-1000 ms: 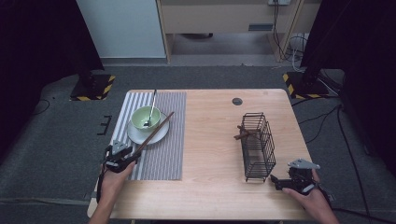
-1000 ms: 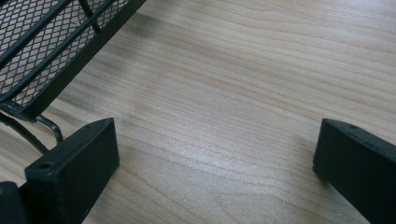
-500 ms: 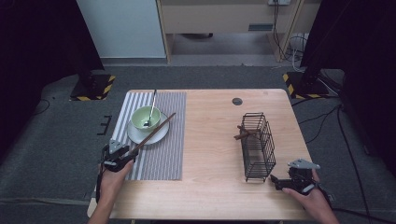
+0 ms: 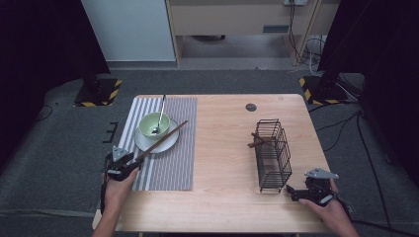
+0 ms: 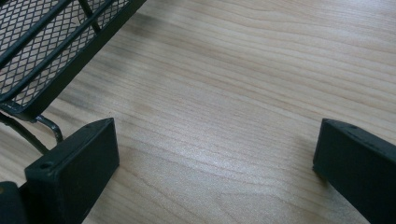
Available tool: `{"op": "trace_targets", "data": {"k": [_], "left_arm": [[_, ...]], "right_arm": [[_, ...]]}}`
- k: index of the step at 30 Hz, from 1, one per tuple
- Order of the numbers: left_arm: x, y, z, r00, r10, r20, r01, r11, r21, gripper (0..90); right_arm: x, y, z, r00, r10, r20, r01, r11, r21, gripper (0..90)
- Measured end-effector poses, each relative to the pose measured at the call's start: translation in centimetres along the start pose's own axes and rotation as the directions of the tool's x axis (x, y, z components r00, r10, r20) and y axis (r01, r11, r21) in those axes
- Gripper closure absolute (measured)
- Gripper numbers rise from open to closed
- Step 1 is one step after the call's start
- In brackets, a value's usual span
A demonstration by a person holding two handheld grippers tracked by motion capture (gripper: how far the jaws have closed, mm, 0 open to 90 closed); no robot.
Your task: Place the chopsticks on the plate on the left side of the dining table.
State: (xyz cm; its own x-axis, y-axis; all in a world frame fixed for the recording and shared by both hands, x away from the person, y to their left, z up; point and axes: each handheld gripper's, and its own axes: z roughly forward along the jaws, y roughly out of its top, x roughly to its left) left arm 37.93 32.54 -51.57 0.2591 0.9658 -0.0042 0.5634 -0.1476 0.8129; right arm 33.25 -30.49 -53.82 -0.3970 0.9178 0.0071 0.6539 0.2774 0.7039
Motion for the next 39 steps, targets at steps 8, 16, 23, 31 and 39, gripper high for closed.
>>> {"op": "trace_targets", "data": {"k": [8,16,23,31,39], "left_arm": [[0.03,0.05,0.01,1.0000,0.003,-0.008,-0.003,1.0000,-0.003,50.4],[0.33,0.03,0.12,0.9996,0.006,-0.027,-0.006,1.0000,-0.003,49.5],[0.53,0.05,0.25,0.9989,0.007,-0.047,-0.007,1.0000,-0.002,47.4],[0.54,0.02,0.08,0.9984,0.010,-0.056,-0.010,0.9999,0.000,44.6],[0.86,-0.05,0.24,0.9975,0.008,-0.070,-0.008,1.0000,-0.002,44.7]], "right_arm": [[0.00,0.00,0.00,1.0000,0.000,0.000,0.000,1.000,0.000,0.4],[0.00,0.00,0.00,1.0000,0.000,0.000,0.000,1.000,0.000,0.4],[0.00,0.00,0.00,1.0000,0.000,0.000,0.000,1.000,0.000,0.4],[0.00,0.00,0.00,1.0000,-0.001,0.000,0.001,1.000,0.000,0.4],[0.00,0.00,0.00,1.0000,0.000,0.000,0.000,1.000,0.000,0.4]]}}
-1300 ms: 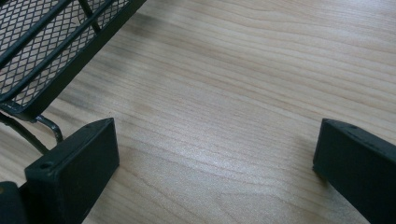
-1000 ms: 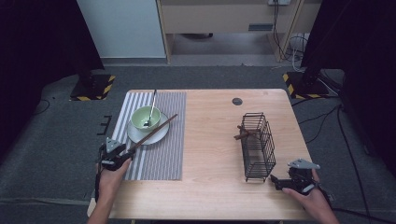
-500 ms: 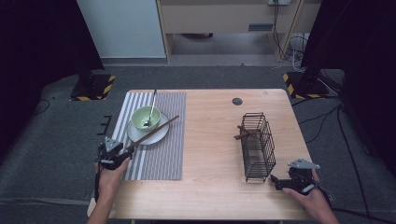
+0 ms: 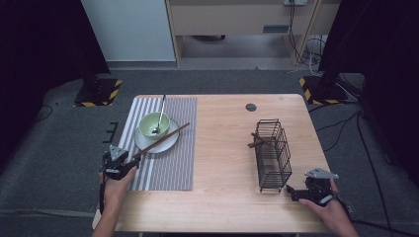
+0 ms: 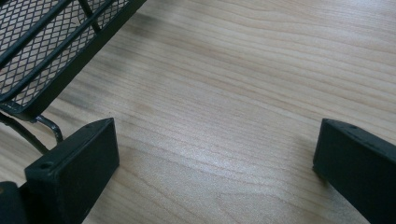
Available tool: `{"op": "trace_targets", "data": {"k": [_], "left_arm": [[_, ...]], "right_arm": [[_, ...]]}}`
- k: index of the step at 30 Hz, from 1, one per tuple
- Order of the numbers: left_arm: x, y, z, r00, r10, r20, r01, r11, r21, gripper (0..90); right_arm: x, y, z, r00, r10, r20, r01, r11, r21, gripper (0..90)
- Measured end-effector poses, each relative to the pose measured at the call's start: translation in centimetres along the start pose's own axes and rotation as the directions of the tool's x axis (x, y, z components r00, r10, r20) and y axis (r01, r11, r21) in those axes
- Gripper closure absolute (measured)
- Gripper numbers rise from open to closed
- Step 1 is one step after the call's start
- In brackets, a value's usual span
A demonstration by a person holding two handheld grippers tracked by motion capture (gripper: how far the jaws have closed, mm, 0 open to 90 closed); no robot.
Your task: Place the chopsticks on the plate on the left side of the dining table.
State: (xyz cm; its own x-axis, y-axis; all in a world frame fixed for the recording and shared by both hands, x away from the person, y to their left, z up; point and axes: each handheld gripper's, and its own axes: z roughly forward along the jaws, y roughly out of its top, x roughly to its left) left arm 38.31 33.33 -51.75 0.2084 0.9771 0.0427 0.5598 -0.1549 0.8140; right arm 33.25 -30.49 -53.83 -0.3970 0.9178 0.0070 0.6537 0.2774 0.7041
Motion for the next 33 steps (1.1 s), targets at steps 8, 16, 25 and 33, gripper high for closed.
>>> {"op": "trace_targets", "data": {"k": [8,16,25,33], "left_arm": [[0.18,0.02,0.11,0.9999,0.004,-0.017,-0.004,1.0000,0.000,44.8],[0.21,0.09,0.31,0.9996,0.008,-0.026,-0.008,1.0000,0.003,45.0],[0.56,0.05,0.37,0.9998,0.006,-0.020,-0.006,1.0000,0.000,45.0],[0.54,0.27,0.13,0.9997,0.009,-0.024,-0.009,0.9997,-0.022,44.9]], "right_arm": [[0.02,0.01,0.01,1.0000,0.002,0.002,-0.002,1.000,0.000,0.4],[0.02,0.00,0.01,1.0000,0.002,0.002,-0.002,1.000,0.000,0.4],[0.04,0.00,0.00,1.0000,0.004,0.003,-0.004,1.000,0.000,0.4],[0.04,0.00,0.00,1.0000,0.003,0.003,-0.003,1.000,0.000,0.4]]}}
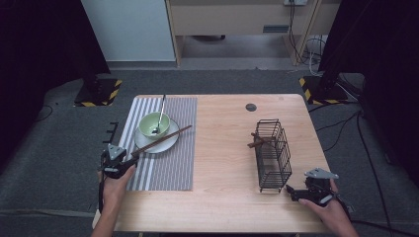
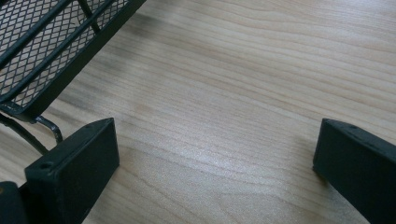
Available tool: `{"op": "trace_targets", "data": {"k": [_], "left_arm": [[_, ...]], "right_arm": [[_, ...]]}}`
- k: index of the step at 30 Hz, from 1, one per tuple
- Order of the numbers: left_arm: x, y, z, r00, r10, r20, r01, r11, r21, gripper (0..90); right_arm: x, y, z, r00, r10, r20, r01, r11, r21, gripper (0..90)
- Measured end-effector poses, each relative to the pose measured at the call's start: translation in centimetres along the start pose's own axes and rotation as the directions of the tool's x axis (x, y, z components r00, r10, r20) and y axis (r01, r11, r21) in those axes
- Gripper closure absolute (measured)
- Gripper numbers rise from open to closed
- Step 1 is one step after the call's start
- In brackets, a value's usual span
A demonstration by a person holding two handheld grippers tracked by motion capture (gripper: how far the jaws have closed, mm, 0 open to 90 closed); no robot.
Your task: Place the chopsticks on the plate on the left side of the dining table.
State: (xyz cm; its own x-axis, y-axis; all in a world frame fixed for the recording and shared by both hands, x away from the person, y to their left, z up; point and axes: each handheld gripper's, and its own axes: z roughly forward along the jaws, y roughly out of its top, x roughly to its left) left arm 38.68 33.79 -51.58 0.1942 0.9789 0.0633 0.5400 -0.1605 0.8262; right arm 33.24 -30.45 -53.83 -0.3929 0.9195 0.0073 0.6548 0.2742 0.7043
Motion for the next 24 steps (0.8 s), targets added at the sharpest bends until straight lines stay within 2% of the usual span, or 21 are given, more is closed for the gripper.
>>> {"op": "trace_targets", "data": {"k": [3,6,12,24], "left_arm": [[0.1,0.1,0.1,0.9999,-0.014,-0.003,0.014,0.9999,-0.008,45.9],[0.2,-0.1,0.4,0.9999,-0.005,-0.011,0.005,0.9999,0.009,46.0],[0.6,0.0,0.4,0.9995,-0.019,-0.023,0.019,0.9998,0.003,46.4],[0.6,0.3,1.0,0.9989,0.005,-0.047,-0.004,1.0000,0.008,48.8]], "right_arm": [[0.0,0.0,0.0,1.0000,0.000,0.000,0.000,1.000,0.000,0.4],[0.0,0.0,0.0,1.0000,0.000,0.000,0.000,1.000,0.000,0.4],[0.0,0.0,0.0,1.0000,0.000,0.000,0.000,1.000,0.000,0.4],[0.0,0.0,0.0,1.0000,0.000,0.000,0.000,1.000,0.000,0.4]]}}
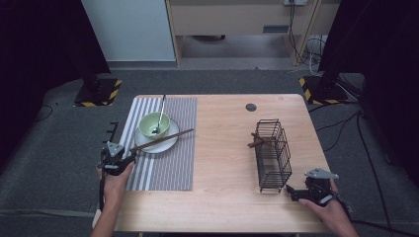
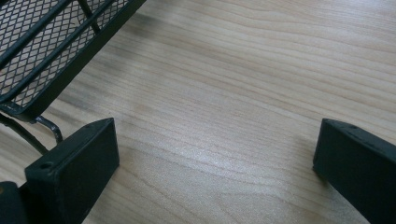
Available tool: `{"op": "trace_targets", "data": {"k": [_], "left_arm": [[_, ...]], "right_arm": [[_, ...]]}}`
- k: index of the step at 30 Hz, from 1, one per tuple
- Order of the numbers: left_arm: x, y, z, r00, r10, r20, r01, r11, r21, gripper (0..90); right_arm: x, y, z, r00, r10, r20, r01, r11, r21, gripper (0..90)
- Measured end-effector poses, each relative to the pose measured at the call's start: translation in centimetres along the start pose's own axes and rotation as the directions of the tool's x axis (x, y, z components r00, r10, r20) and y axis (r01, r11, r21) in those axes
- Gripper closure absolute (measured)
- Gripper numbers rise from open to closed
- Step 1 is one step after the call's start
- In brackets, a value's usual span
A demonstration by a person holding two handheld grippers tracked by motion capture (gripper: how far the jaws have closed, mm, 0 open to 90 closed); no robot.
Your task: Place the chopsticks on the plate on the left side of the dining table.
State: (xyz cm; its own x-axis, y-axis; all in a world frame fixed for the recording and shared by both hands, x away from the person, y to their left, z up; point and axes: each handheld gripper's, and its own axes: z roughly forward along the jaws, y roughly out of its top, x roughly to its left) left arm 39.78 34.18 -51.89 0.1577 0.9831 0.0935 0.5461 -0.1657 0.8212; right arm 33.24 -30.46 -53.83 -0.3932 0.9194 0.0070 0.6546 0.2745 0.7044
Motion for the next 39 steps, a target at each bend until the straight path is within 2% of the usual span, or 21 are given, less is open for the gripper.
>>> {"op": "trace_targets", "data": {"k": [8,17,23,39], "left_arm": [[-0.11,0.20,0.20,0.9998,0.016,-0.008,-0.016,0.9998,-0.008,50.4],[0.22,0.25,0.38,1.0000,-0.006,-0.003,0.006,0.9999,-0.016,53.9],[0.30,0.27,0.28,0.9993,-0.030,0.023,0.031,0.9992,-0.025,57.3],[0.52,-0.01,0.13,0.9972,-0.075,0.002,0.074,0.9972,0.007,47.3]], "right_arm": [[-0.01,0.01,0.00,1.0000,-0.001,-0.001,0.001,1.000,0.000,0.4],[-0.01,0.01,0.00,1.0000,-0.001,-0.001,0.001,1.000,0.000,0.4],[-0.02,0.01,0.01,1.0000,-0.001,-0.001,0.001,1.000,0.000,0.4],[-0.02,0.01,0.01,1.0000,-0.002,-0.002,0.002,1.000,0.000,0.4]]}}
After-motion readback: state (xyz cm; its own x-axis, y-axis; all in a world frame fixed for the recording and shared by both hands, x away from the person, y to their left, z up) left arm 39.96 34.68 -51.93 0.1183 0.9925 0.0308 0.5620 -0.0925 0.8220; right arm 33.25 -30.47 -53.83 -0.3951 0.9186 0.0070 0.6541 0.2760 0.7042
